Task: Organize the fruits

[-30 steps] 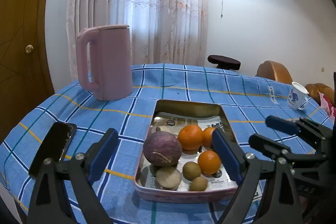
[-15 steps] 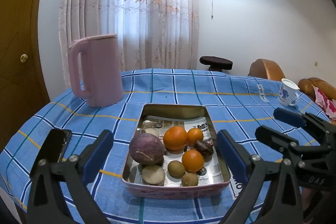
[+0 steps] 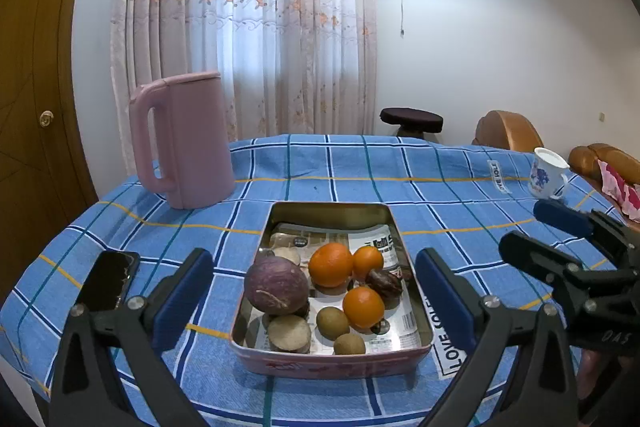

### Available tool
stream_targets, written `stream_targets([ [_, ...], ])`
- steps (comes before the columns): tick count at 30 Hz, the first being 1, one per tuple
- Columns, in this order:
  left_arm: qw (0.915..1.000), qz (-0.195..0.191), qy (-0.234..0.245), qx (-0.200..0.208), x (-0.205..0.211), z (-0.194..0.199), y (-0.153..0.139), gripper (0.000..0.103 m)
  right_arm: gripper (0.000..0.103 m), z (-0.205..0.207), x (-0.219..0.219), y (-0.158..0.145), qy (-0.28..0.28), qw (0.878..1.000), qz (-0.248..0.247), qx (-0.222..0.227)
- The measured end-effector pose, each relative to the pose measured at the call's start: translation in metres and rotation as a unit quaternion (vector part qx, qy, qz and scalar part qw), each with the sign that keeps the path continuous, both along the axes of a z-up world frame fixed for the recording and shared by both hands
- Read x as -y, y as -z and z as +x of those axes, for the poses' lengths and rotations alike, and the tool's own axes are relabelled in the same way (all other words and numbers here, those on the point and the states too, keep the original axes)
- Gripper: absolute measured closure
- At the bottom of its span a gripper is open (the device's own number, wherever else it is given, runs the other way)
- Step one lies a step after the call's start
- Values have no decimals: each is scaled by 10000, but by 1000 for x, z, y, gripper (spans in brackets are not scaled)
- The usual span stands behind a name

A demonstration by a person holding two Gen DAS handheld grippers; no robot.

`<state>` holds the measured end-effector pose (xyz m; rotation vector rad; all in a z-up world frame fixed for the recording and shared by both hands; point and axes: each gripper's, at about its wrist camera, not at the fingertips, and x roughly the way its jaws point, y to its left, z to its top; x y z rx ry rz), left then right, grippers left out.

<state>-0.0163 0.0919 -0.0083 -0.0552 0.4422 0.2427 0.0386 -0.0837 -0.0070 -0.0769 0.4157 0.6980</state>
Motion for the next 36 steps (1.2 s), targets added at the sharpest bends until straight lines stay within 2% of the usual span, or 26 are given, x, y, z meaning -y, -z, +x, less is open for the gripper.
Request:
stream_targets([
  [36,9999,37,-15,-153,9,3,1,0,22,-5,13,0,126,9998,133,94],
])
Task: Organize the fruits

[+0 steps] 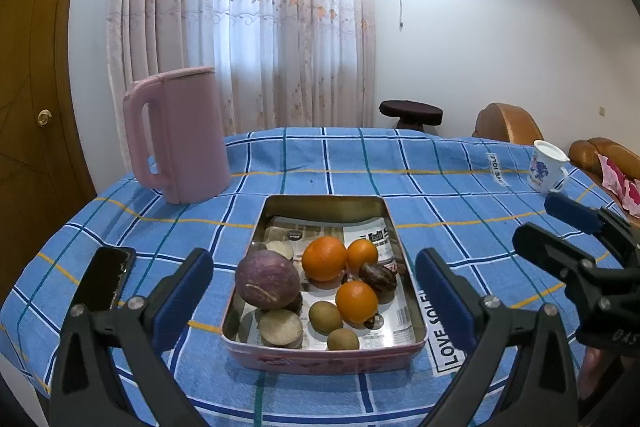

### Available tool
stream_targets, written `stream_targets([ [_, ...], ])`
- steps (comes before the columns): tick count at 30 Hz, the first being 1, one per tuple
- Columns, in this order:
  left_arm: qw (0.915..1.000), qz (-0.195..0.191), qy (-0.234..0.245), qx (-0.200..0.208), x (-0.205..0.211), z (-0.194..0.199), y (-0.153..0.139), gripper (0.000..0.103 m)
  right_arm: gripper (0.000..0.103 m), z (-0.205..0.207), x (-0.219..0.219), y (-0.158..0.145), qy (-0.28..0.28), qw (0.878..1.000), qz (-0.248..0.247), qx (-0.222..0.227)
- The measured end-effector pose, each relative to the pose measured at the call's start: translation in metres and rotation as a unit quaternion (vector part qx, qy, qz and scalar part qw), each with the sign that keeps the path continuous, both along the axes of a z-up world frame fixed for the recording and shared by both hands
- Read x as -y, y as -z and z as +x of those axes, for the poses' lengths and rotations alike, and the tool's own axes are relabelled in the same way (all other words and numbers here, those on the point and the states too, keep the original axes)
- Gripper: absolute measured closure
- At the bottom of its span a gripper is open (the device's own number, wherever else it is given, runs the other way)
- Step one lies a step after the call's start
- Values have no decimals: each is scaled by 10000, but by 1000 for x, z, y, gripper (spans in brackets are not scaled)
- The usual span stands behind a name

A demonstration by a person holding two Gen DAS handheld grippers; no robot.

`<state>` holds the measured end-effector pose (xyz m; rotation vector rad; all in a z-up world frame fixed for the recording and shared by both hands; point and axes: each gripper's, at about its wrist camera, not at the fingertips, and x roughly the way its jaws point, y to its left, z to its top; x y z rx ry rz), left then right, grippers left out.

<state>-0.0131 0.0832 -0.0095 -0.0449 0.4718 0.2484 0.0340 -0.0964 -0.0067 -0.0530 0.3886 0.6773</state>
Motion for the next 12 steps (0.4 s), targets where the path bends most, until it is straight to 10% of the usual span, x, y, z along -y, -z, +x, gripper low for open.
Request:
stream_targets([
  [12,10000,-14,-44,-53,2,1,4,0,22,4,7,6,88,9999,-53,-71],
])
